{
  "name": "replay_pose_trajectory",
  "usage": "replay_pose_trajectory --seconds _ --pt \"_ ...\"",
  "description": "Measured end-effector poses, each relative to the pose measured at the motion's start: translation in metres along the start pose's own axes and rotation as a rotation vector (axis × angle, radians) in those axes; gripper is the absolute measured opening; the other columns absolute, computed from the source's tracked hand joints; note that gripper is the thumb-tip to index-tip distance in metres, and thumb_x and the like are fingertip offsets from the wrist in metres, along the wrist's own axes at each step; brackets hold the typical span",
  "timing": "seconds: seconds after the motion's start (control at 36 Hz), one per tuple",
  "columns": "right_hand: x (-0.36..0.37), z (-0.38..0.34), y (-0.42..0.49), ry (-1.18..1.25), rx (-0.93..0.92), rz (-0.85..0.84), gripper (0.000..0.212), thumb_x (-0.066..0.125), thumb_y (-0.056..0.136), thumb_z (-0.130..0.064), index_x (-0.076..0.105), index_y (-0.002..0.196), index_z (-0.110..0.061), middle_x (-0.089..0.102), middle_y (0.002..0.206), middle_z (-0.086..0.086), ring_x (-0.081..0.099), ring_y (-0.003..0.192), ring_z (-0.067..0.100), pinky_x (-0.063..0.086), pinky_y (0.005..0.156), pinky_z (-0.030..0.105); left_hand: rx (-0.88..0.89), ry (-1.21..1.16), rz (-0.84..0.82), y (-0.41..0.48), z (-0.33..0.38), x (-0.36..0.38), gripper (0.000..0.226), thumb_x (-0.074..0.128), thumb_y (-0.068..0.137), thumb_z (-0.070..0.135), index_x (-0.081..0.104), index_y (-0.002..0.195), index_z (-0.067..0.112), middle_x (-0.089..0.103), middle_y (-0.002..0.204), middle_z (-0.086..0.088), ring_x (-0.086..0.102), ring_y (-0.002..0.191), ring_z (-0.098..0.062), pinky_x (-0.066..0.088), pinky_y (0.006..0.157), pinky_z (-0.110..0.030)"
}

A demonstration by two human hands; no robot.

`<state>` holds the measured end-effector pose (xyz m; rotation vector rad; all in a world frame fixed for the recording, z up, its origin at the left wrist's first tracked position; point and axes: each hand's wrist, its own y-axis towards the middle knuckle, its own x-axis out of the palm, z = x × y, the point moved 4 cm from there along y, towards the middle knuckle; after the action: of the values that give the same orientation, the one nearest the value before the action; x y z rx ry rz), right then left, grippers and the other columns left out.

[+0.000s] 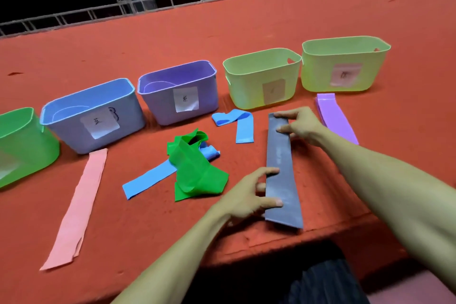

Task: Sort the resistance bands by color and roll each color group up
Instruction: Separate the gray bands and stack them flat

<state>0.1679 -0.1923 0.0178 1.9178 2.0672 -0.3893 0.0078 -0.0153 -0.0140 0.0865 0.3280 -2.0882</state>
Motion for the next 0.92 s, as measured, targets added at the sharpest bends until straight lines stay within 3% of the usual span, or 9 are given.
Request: replay_pose_trajectory --seconds 0.06,0.14,0.22,0.33,0.42,0.56,0.67,0.75,0.92 --pt "0.001 0.011 0.006 -0.095 -0.028 0.016 0.047 0.074 0.076 0.003 0.066 0.120 -0.013 0.068 0.105 0.000 0.060 0.072 0.003 0.055 0.061 0.022 0.008 0.065 -0.002 0.001 0.001 0.001 0.064 0.069 0.083 -0.002 0.042 0.138 0.019 0.068 0.105 -0.014 0.060 0.077 -0.009 0.051 0.071 -0.023" --pt "0.006 0.020 0.009 -0.275 -0.093 0.013 0.047 0.080 0.072 -0.008 0.069 0.117 -0.016 0.069 0.115 -0.002 0.062 0.101 0.008 0.049 0.094 0.029 0.065 0.252 0.020 0.003 0.009 -0.001 0.057 0.073 0.082 0.005 0.049 0.133 0.015 0.063 0.113 0.000 0.061 0.081 -0.003 0.049 0.079 -0.014" --pt "0.009 0.026 0.011 -0.268 -0.114 0.017 0.047 0.079 0.073 -0.011 0.068 0.118 -0.017 0.068 0.118 -0.002 0.060 0.109 0.007 0.046 0.101 0.031 0.162 0.526 0.040 0.001 0.016 -0.004 0.047 0.075 0.081 0.019 0.059 0.125 0.018 0.062 0.118 0.008 0.063 0.099 -0.019 0.047 0.090 -0.023" --pt "0.010 0.029 0.013 -0.277 -0.115 -0.007 0.047 0.079 0.075 -0.013 0.067 0.120 -0.016 0.067 0.120 -0.001 0.059 0.109 0.006 0.045 0.103 0.031 0.259 0.740 0.082 -0.007 0.019 -0.001 0.047 0.077 0.080 0.029 0.063 0.124 0.019 0.054 0.092 0.008 0.044 0.082 -0.005 0.033 0.076 -0.009" --pt "0.010 0.030 0.011 -0.304 -0.120 -0.010 0.046 0.078 0.076 -0.015 0.067 0.121 -0.015 0.066 0.121 -0.001 0.057 0.107 0.003 0.043 0.098 0.023 0.290 0.660 0.140 -0.013 0.013 -0.001 0.040 0.080 0.076 0.027 0.069 0.115 0.023 0.040 0.093 0.003 0.038 0.081 0.003 0.031 0.078 -0.002" --pt "0.010 0.029 0.008 -0.341 -0.137 0.001 0.046 0.077 0.078 -0.016 0.065 0.123 -0.014 0.065 0.123 0.000 0.054 0.107 0.001 0.037 0.090 0.014 0.318 0.428 0.157 -0.033 0.004 0.001 0.025 0.081 0.074 0.022 0.076 0.097 0.020 0.045 0.102 0.004 0.052 0.092 -0.005 0.049 0.084 -0.021" --pt "0.012 0.028 0.005 -0.364 -0.134 -0.004 0.046 0.076 0.080 -0.017 0.064 0.124 -0.013 0.064 0.125 0.001 0.054 0.108 0.002 0.036 0.090 0.013 0.324 0.464 0.111 -0.044 0.002 0.003 0.033 0.084 0.070 0.017 0.075 0.102 0.013 0.052 0.097 0.006 0.053 0.085 0.000 0.042 0.075 -0.013" --pt "0.014 0.028 0.004 -0.383 -0.129 -0.010 0.047 0.075 0.080 -0.018 0.063 0.126 -0.013 0.063 0.127 0.002 0.056 0.114 0.007 0.037 0.092 0.015 0.347 0.488 0.140 -0.048 0.004 0.003 0.024 0.079 0.077 0.012 0.076 0.101 0.013 0.055 0.091 0.005 0.054 0.076 -0.010 0.040 0.066 -0.014" --pt "0.013 0.025 0.000 -0.411 -0.144 -0.001 0.045 0.073 0.084 -0.019 0.062 0.127 -0.014 0.061 0.130 0.002 0.055 0.121 0.014 0.031 0.088 0.011 0.391 0.456 0.204 -0.051 0.009 0.008 0.024 0.072 0.078 0.020 0.076 0.100 0.012 0.052 0.082 0.010 0.049 0.071 -0.002 0.039 0.062 -0.022"
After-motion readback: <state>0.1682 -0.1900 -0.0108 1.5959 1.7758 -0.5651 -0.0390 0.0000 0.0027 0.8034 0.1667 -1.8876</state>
